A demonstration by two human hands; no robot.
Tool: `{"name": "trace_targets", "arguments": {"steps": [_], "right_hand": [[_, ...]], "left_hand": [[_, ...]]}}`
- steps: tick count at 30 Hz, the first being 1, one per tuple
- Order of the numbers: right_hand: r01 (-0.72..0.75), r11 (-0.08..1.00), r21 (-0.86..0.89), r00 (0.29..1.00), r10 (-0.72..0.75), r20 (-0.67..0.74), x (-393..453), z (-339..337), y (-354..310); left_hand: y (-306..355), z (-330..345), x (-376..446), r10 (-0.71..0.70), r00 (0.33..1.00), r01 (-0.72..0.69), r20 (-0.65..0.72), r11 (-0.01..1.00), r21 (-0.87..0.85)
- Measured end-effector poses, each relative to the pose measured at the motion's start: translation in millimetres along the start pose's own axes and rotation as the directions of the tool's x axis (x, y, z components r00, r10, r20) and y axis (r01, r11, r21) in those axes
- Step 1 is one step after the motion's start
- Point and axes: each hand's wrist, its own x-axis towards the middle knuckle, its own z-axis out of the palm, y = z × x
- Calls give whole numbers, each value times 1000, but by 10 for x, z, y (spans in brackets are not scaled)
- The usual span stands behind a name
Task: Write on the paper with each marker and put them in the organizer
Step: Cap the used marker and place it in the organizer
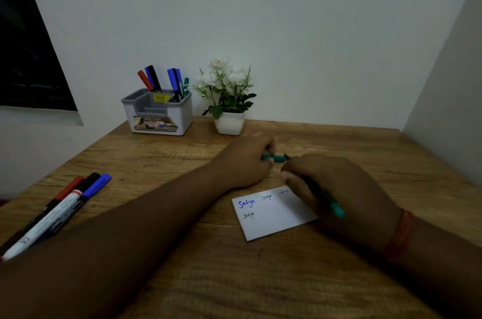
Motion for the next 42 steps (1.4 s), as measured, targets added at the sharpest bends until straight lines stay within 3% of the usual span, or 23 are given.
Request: {"name": "trace_targets", "arguments": {"steps": [2,6,9,14,16,19,21,23,25,28,29,33,42], "right_hand": [[6,994,-106,994,6,107,70,99,28],[22,997,-79,961,1,276,74,43,1],[-17,996,-85,957,41,288,65,43,40],[-24,996,-83,962,46,270,63,46,64],[-37,998,-41,976,45,215,60,55,74],[54,984,167,988,-29,-152,23,16,22],[61,891,449,956,76,-282,-5,-10,-44],[-105,704,703,953,274,-131,-21,-30,-122],[-232,580,781,947,319,44,-30,0,-176],[-305,455,837,919,370,134,-43,6,-265],[-336,472,815,915,369,164,-46,12,-281],[-382,709,594,922,333,195,-27,80,-232],[-381,657,650,914,375,156,-33,139,-211]], "left_hand": [[25,-2,-19,-13,1000,13,8,1000,24],[89,-19,-15,-72,995,85,-67,969,234],[191,22,-46,-79,988,117,-132,943,312],[229,183,-93,-80,994,104,-79,921,376],[207,189,-92,-94,994,111,-63,912,394],[207,195,-97,-89,995,100,-47,907,409],[208,217,-81,-74,995,93,-60,905,414],[202,225,-69,-82,995,96,-52,910,404],[188,209,-71,-85,996,85,-17,915,395],[179,216,-75,-71,997,69,-11,905,419],[183,218,-79,-66,997,76,-39,899,431],[174,243,-54,-64,994,93,-83,908,409],[185,253,-22,-1,990,68,-139,878,475]]}}
